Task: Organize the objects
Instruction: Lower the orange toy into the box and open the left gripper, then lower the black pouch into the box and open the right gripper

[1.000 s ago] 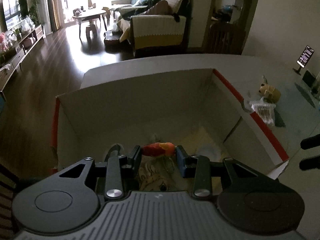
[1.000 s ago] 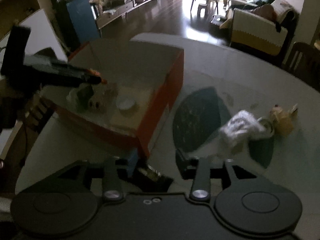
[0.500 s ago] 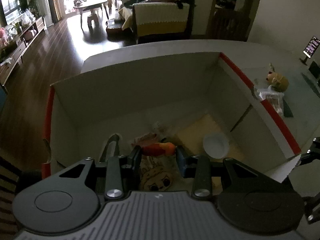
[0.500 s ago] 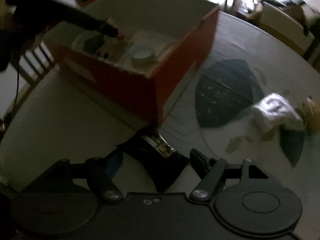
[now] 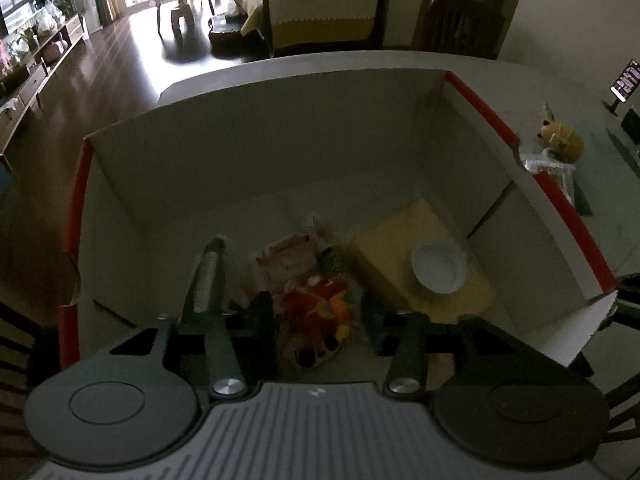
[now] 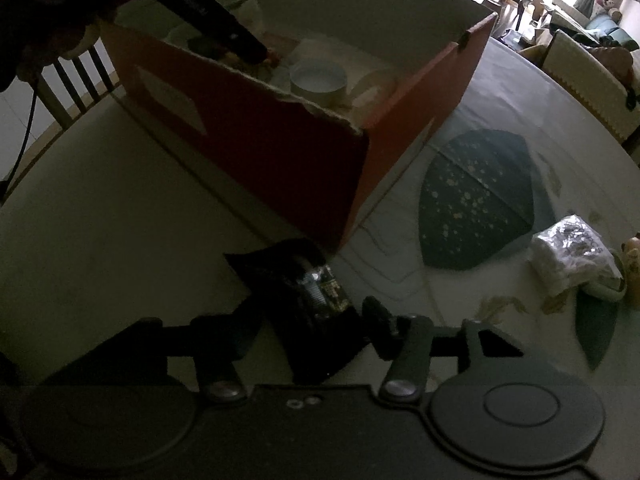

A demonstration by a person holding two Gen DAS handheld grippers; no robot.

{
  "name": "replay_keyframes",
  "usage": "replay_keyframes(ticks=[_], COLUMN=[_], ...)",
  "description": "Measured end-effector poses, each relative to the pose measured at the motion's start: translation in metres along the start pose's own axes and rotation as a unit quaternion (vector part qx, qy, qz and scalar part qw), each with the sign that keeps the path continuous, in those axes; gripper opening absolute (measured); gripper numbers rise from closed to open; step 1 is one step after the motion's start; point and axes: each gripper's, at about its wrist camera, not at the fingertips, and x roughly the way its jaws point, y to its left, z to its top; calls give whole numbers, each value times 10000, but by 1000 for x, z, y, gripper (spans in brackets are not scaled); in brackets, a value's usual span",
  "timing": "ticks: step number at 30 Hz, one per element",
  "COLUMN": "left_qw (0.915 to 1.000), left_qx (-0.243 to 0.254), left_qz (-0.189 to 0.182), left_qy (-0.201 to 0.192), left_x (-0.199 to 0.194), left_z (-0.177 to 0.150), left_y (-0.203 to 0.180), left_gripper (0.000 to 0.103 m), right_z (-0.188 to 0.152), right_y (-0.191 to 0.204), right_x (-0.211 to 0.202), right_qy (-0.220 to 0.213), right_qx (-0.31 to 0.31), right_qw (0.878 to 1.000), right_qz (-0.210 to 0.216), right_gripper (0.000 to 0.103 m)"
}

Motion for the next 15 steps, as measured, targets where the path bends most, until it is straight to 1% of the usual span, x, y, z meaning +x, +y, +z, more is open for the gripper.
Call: replay_keyframes(ticks=[1, 3, 6, 9, 11, 15], left_qw=[10000, 9999, 9999, 9998, 9996, 9992], left_qx=[-3, -18, -39, -88, -133, -188], left_qz=[-18, -33, -59, -88, -99, -136], left_qy=[-41, -99, -130, -179, -216, -314], left_x=[-2, -4, -6, -9, -10, -15], left_z=[-1, -2, -4, -8, -8, -9], left_y=[0, 0, 3, 5, 6, 8], left_gripper=[61, 63, 63, 63, 63, 63], right_z=[0, -2, -2, -1, 4, 19], right_y=[1, 3, 7, 15, 20, 27], right_x=[-1, -5, -19, -40, -54, -80], right_qy=[9, 16, -37, -171, -294, -564], right_qx=[-2, 39, 115, 17, -56, -114], right_qw=[10000, 10000, 9998, 9992, 9985, 9970], right_qz=[-4, 23, 188, 357, 466, 511], right_gripper=[50, 44, 40, 38, 37, 36])
